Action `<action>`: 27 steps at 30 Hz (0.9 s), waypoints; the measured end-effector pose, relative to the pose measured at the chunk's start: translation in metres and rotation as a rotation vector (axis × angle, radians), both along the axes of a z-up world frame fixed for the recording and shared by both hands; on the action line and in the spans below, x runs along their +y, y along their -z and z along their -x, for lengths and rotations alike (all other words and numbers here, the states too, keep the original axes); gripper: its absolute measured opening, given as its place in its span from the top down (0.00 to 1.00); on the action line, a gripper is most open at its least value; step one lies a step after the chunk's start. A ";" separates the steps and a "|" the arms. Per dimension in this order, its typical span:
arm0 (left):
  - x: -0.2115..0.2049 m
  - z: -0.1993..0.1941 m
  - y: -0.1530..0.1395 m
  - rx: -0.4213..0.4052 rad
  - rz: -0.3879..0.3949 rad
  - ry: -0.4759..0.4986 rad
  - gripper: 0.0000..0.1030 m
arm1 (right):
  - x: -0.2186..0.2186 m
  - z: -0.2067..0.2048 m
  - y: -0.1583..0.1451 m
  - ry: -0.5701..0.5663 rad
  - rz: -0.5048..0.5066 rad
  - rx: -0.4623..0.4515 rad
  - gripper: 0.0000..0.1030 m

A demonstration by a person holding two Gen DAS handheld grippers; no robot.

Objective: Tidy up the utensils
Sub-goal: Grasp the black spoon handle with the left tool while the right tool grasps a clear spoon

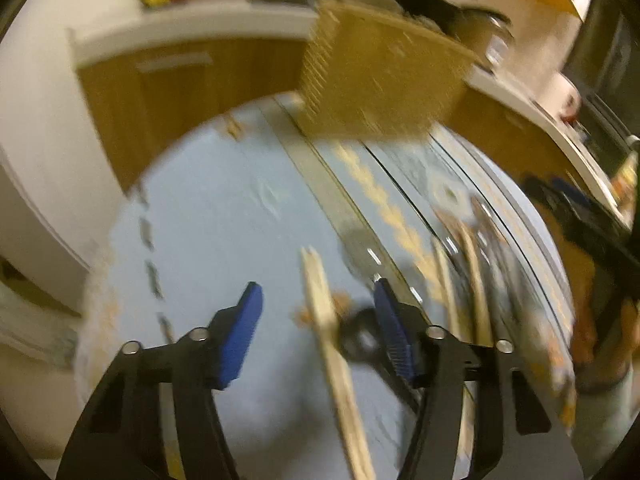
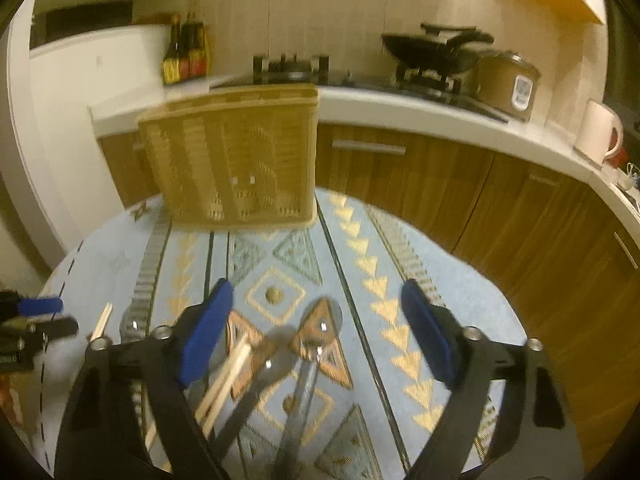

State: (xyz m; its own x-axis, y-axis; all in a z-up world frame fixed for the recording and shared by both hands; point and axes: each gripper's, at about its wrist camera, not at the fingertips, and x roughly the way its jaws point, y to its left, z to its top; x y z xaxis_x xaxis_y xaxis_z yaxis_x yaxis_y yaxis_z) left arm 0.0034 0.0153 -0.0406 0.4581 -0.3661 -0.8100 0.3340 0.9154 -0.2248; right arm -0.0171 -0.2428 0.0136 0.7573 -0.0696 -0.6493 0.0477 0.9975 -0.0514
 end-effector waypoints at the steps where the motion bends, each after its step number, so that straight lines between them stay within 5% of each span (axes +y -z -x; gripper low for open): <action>1: -0.003 0.003 0.002 0.033 0.006 0.023 0.48 | -0.002 -0.001 0.000 -0.007 -0.004 0.033 0.32; 6: -0.019 0.017 0.015 0.172 0.032 0.104 0.62 | -0.019 -0.003 0.006 -0.014 -0.082 0.145 0.32; 10: -0.026 0.016 0.030 0.242 0.019 0.084 0.70 | -0.028 -0.007 0.015 -0.030 -0.141 0.243 0.45; 17: -0.036 0.014 0.029 0.231 -0.015 0.055 0.73 | -0.036 -0.012 0.036 -0.040 -0.216 0.392 0.64; 27: -0.053 0.008 0.025 0.154 -0.124 0.093 0.88 | -0.023 -0.026 0.052 -0.092 -0.171 0.505 0.73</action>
State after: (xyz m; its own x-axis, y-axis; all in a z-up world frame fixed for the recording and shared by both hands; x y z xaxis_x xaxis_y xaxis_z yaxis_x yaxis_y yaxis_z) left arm -0.0048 -0.0381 -0.0659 0.2947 -0.2945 -0.9091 0.3888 0.9060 -0.1675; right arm 0.0092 -0.2656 -0.0388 0.3456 0.1207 -0.9306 -0.0284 0.9926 0.1182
